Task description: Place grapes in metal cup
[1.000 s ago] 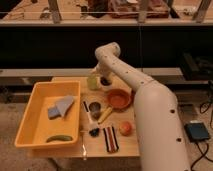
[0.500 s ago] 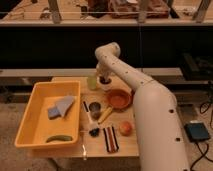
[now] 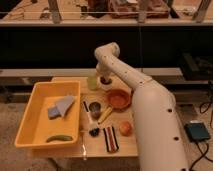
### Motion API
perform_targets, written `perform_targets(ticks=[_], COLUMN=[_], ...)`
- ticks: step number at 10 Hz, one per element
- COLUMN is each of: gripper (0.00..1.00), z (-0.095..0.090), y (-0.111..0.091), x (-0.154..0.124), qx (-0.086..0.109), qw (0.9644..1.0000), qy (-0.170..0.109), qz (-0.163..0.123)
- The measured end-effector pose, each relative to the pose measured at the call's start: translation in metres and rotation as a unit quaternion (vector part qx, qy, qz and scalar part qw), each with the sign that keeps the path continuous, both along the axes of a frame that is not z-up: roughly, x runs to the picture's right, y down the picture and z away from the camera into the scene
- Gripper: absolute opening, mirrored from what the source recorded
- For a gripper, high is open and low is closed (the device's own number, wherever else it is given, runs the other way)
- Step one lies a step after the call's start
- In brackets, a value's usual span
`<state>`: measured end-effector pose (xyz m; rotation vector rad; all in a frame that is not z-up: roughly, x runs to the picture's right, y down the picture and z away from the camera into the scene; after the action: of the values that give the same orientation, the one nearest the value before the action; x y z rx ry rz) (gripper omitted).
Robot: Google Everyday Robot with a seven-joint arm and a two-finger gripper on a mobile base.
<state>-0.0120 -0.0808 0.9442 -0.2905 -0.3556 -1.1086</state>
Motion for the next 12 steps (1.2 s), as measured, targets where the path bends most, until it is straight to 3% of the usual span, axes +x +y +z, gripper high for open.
perform_targets(ticks=[1,6,7,12], gripper=[0.51,0.06,0.01,0.01], z=[-0.0007,-0.0011,-0.0012,-0.0015], y=[-0.0005,-0.0009,-0.0004,0.0008], x=[-0.0020,-0.0018,-0.0024,-0.0018], qx=[0.001,0.003,0.002,0.003], qw=[1.0000,1.0000,1.0000,0.9999], qy=[0.000,0.003,0.003,0.004], qz=[-0.002,-0.006,-0.007,-0.009])
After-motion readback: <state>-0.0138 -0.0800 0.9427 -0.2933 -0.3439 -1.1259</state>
